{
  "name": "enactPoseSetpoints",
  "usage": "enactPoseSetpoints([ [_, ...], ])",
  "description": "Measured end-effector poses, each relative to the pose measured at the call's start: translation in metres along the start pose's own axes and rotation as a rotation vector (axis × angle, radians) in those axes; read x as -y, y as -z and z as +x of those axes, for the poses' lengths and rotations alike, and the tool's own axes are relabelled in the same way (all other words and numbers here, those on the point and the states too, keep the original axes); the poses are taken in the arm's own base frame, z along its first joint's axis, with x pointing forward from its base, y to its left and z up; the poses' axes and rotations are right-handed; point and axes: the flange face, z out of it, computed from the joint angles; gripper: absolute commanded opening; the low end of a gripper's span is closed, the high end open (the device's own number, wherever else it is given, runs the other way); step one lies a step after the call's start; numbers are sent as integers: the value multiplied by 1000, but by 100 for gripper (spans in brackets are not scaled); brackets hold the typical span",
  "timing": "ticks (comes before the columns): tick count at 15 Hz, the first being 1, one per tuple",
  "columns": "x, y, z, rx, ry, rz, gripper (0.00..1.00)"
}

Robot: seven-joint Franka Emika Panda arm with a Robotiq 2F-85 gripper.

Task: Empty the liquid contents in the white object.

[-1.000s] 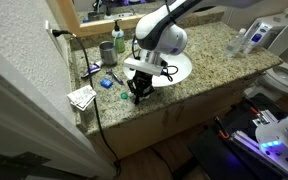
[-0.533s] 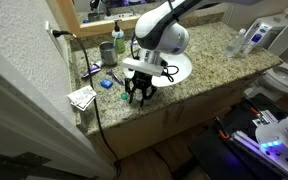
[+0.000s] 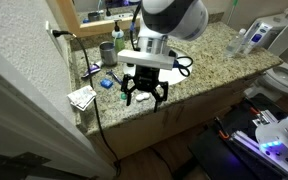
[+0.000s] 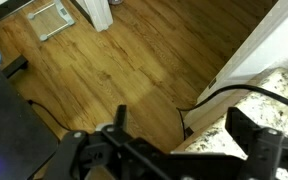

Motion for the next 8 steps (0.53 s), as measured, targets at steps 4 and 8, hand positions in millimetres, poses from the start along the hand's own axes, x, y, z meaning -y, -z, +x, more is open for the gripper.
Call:
enactPoseSetpoints([
  [4, 7, 2, 22, -62, -109, 50, 100],
  [8, 10, 20, 23, -149, -273, 184, 100],
])
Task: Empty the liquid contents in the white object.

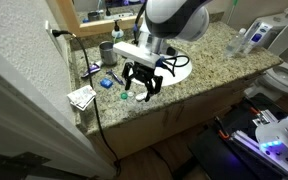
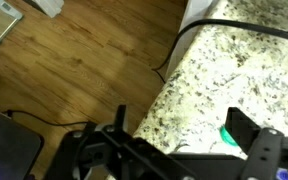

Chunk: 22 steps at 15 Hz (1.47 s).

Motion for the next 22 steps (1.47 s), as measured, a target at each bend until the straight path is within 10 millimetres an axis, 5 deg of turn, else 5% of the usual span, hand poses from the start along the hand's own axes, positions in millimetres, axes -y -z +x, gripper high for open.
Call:
enactPoseSetpoints([
  [6, -5, 2, -7, -28, -49, 30, 100],
  [13, -4, -27, 30, -243, -303, 116, 100],
  [16, -15, -44, 32, -306, -392, 123, 100],
  [22, -11, -45, 37, -307, -395, 151, 100],
])
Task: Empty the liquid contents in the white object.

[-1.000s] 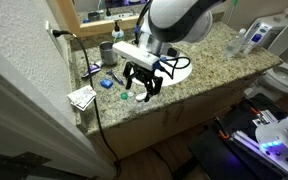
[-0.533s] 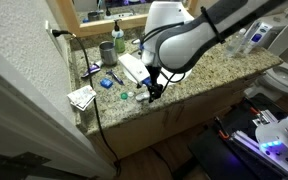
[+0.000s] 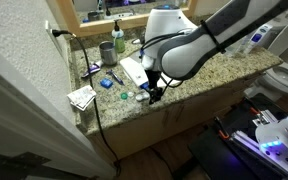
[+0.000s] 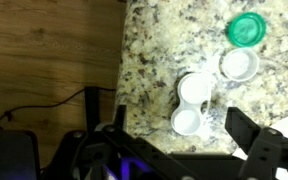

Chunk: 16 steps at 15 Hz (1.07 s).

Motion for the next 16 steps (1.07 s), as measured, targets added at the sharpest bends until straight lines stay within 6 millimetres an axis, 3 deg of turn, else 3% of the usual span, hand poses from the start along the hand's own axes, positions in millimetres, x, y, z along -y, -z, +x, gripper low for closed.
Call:
enactPoseSetpoints([
  [9, 13, -16, 9, 18, -22, 32, 100],
  [10, 14, -16, 10, 18, -23, 32, 91],
  [11, 14, -16, 11, 18, -24, 32, 74],
  [12, 15, -16, 11, 18, -25, 32, 66],
  [14, 15, -16, 12, 18, -26, 32, 54],
  [16, 15, -17, 12, 18, -24, 31, 54],
])
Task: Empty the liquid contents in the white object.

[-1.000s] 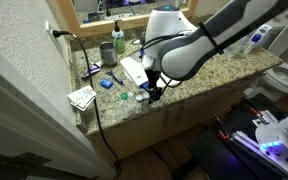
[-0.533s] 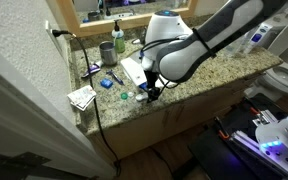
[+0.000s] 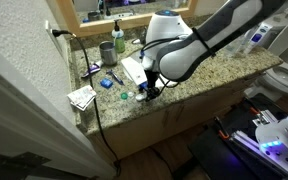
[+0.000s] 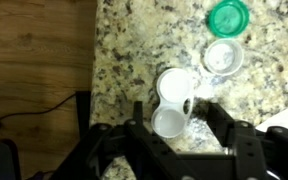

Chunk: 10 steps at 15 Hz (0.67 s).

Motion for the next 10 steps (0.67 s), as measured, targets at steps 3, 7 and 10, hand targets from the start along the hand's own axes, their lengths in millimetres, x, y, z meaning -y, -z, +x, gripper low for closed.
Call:
enactPoseSetpoints([
  [3, -1, -1, -3, 2, 7, -3, 49],
  [7, 0, -2, -6, 6, 10, -2, 29],
  [10, 3, -1, -6, 9, 8, 2, 10],
])
